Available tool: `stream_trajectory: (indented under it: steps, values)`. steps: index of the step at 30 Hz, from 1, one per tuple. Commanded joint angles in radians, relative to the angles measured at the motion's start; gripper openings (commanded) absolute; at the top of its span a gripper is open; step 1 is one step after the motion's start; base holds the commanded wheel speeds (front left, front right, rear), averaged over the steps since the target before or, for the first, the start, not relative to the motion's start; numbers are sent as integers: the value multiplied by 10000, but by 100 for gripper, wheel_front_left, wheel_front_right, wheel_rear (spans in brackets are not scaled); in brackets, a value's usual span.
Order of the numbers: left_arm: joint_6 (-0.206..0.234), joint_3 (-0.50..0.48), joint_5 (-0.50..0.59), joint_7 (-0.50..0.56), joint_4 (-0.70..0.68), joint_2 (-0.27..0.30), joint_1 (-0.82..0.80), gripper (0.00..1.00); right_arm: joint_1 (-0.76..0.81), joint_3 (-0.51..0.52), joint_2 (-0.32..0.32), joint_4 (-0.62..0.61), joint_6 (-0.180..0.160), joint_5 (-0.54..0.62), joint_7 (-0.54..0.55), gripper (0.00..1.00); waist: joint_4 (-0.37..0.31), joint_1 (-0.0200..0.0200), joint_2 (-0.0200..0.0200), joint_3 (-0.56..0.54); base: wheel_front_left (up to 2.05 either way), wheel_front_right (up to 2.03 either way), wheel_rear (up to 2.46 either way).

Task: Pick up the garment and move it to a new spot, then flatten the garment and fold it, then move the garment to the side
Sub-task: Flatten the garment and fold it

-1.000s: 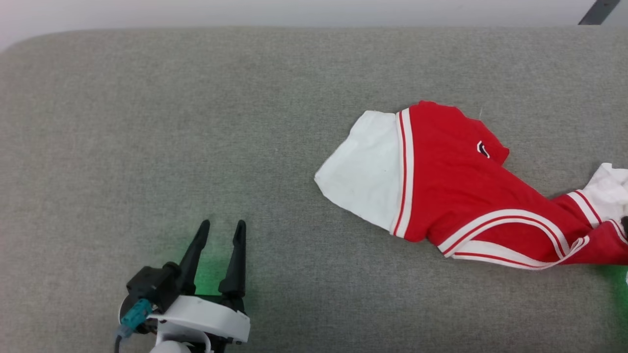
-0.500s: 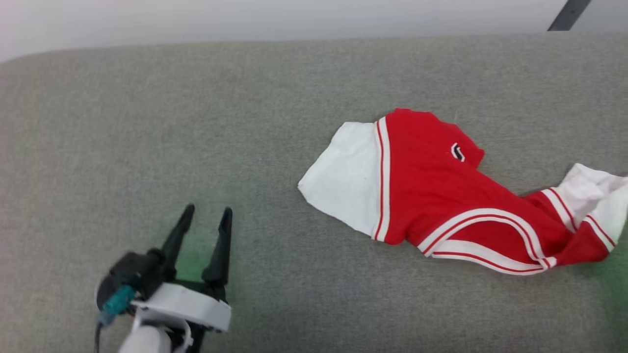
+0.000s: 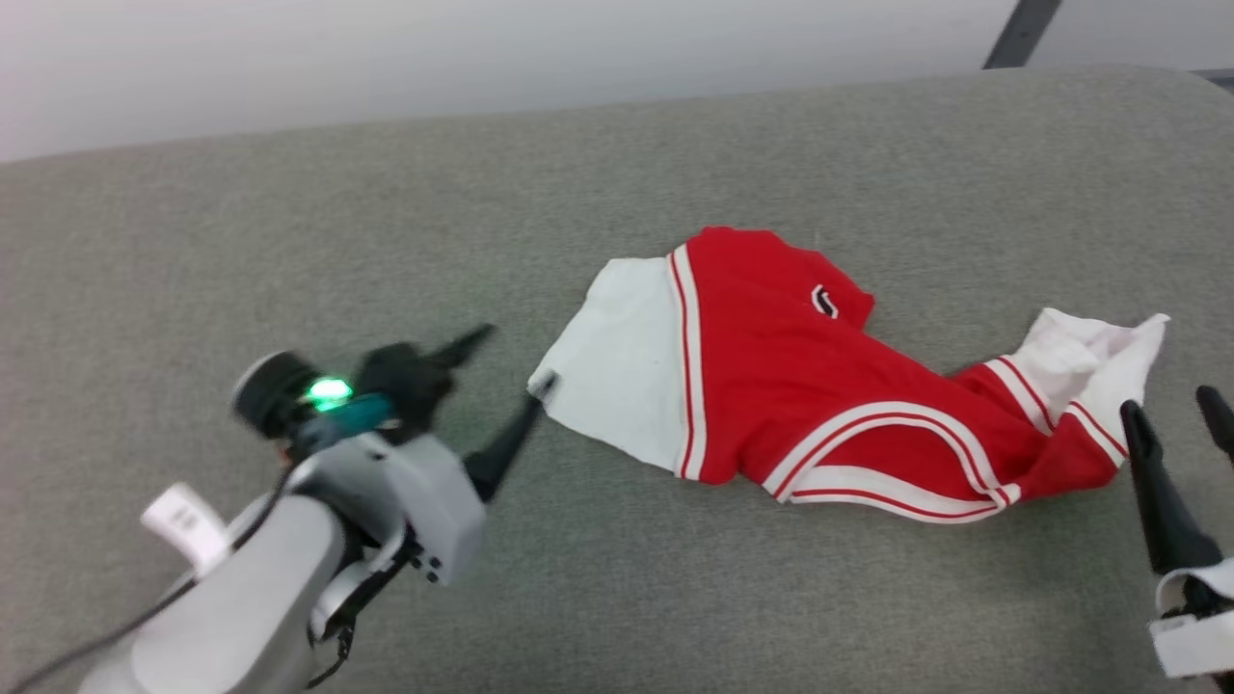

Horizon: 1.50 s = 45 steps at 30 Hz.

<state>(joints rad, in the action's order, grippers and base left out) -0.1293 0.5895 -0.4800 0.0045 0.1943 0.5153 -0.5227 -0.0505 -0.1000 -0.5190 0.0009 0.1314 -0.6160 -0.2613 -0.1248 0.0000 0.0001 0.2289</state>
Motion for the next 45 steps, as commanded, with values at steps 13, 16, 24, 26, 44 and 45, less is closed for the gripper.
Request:
stream_trajectory:
  steps: [13,16,24,26,44,45]
  values:
    - [-6,6728,-3326,3308,-998,2023,-4583,100,360,-226,395,-881,-14,531,-48,100,-1240,0,-1,265,0,0,0]
    - [-6,6920,-3297,3881,-1051,1899,-4856,100,208,-314,439,-938,-14,518,-48,100,-1457,0,-1,485,0,0,0]
    - [-6,6902,-2337,5325,-1459,1990,-4415,100,-150,-571,588,-998,-14,575,-49,100,-1900,0,-1,974,0,0,0]
    - [-6,6906,-2140,5214,-1286,2035,-4408,100,-195,-586,624,-1010,-14,596,-49,100,-1942,0,-1,1036,0,0,0]
    - [39,6990,-1232,4330,728,1770,-4535,0,-740,-1490,59,-647,-14,518,303,100,-2076,0,-1,1464,0,0,0]
    - [14,7003,-1274,4300,718,1753,-4525,0,-887,-1720,-172,-568,-14,493,564,100,-2093,0,-1,1486,0,0,0]
